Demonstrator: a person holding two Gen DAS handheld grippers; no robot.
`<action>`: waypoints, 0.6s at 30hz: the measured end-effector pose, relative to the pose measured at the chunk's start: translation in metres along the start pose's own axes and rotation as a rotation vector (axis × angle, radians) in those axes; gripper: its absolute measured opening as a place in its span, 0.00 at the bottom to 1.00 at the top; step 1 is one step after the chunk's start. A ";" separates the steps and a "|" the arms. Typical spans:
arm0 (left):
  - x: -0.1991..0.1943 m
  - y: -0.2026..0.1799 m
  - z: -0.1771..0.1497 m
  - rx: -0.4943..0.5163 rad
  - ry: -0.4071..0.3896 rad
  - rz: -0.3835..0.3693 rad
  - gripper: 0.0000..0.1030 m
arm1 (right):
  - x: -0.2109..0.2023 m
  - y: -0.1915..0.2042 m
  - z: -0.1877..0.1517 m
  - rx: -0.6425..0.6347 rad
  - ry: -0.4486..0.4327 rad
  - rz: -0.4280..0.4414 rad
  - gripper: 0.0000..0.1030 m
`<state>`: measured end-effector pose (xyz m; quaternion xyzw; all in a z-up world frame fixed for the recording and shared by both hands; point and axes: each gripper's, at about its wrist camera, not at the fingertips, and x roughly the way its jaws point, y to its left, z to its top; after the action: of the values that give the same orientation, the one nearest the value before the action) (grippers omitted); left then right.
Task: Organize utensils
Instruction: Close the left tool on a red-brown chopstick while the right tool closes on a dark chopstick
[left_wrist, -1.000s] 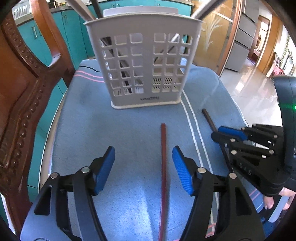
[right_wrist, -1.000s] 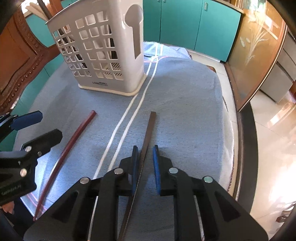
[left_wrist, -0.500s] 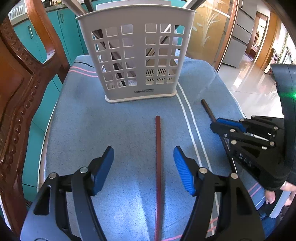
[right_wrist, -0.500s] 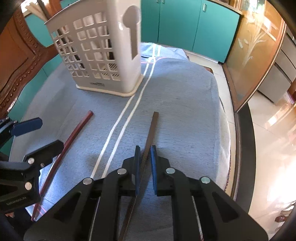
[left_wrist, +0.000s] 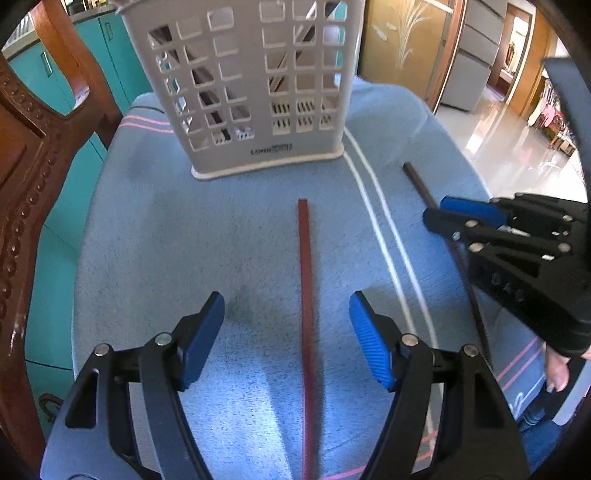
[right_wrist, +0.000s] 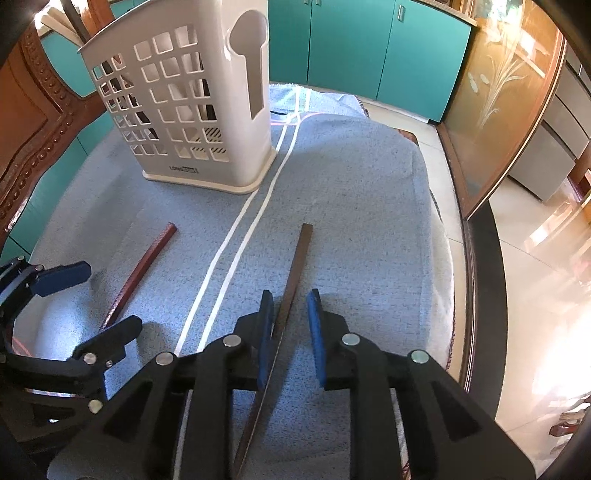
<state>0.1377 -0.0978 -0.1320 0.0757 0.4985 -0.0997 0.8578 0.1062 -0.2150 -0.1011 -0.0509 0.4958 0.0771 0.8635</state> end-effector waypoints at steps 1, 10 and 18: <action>0.002 0.001 0.000 -0.004 0.001 0.000 0.70 | 0.000 0.000 0.000 0.000 0.000 -0.001 0.20; 0.004 0.010 -0.001 -0.050 -0.003 -0.011 0.59 | -0.001 0.008 -0.002 -0.034 -0.001 -0.034 0.31; 0.001 0.029 -0.005 -0.096 -0.008 0.006 0.35 | -0.001 0.009 -0.002 -0.022 -0.006 -0.053 0.32</action>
<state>0.1416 -0.0683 -0.1345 0.0357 0.4992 -0.0733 0.8627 0.1023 -0.2061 -0.1013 -0.0734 0.4910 0.0598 0.8660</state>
